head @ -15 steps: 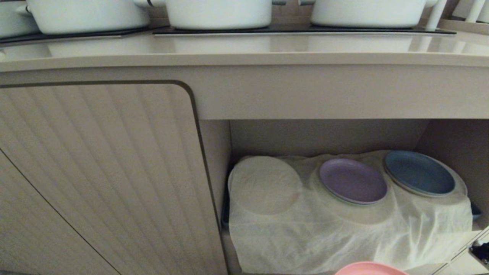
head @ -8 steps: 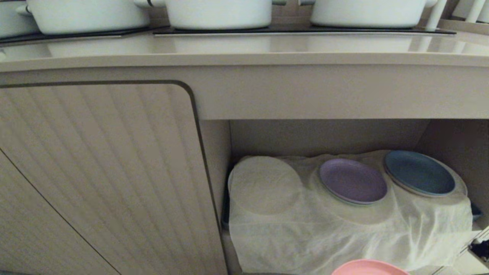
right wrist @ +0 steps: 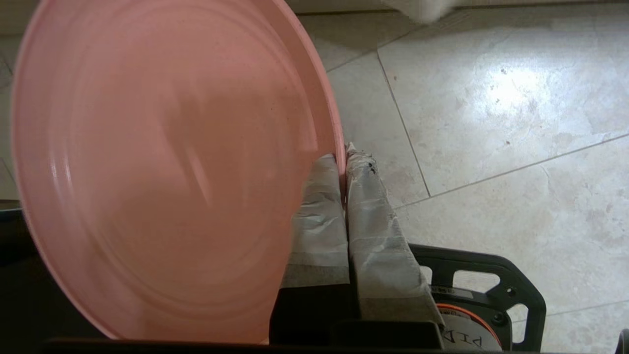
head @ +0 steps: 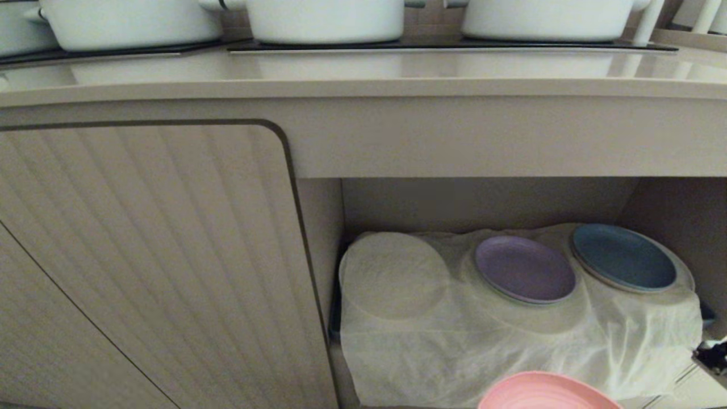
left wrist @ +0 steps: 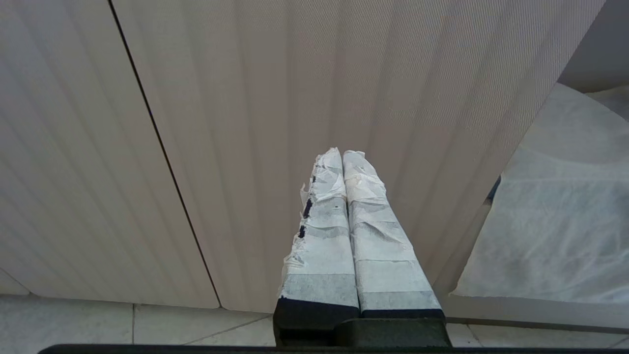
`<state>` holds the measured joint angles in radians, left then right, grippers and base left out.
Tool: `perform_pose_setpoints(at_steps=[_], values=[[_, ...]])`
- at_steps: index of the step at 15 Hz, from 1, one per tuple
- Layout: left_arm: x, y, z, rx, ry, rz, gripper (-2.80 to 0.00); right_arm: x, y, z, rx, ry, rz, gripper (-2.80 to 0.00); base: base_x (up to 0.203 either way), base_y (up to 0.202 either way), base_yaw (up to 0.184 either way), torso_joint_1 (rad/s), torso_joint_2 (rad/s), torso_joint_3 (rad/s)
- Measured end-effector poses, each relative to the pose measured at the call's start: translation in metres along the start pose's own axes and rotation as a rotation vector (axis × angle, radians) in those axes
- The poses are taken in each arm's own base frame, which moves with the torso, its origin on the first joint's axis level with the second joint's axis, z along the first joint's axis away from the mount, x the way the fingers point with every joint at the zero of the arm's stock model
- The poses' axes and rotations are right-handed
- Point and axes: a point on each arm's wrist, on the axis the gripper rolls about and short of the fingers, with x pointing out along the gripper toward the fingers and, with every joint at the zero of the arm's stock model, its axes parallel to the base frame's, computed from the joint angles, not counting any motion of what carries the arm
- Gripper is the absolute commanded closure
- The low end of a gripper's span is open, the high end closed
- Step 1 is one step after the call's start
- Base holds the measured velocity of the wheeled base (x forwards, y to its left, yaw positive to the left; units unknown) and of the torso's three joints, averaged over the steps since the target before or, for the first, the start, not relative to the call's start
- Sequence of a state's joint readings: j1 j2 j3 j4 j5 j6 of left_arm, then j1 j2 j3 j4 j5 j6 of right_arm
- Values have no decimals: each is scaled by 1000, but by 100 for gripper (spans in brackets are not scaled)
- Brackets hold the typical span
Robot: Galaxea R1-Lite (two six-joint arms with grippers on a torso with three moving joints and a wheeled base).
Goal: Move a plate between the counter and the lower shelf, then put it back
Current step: Put the plate
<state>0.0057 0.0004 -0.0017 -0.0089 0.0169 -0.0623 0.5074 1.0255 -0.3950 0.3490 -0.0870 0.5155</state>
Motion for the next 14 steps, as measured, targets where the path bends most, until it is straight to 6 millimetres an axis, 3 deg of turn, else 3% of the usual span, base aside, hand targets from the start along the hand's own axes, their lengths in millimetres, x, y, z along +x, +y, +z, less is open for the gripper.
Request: perform_pose_setpoints(at_steps=[14], values=[[0,0,0,0,0,-1,0,-3,2,3,62,-38,-29,0,0,0,0,0,0,0]])
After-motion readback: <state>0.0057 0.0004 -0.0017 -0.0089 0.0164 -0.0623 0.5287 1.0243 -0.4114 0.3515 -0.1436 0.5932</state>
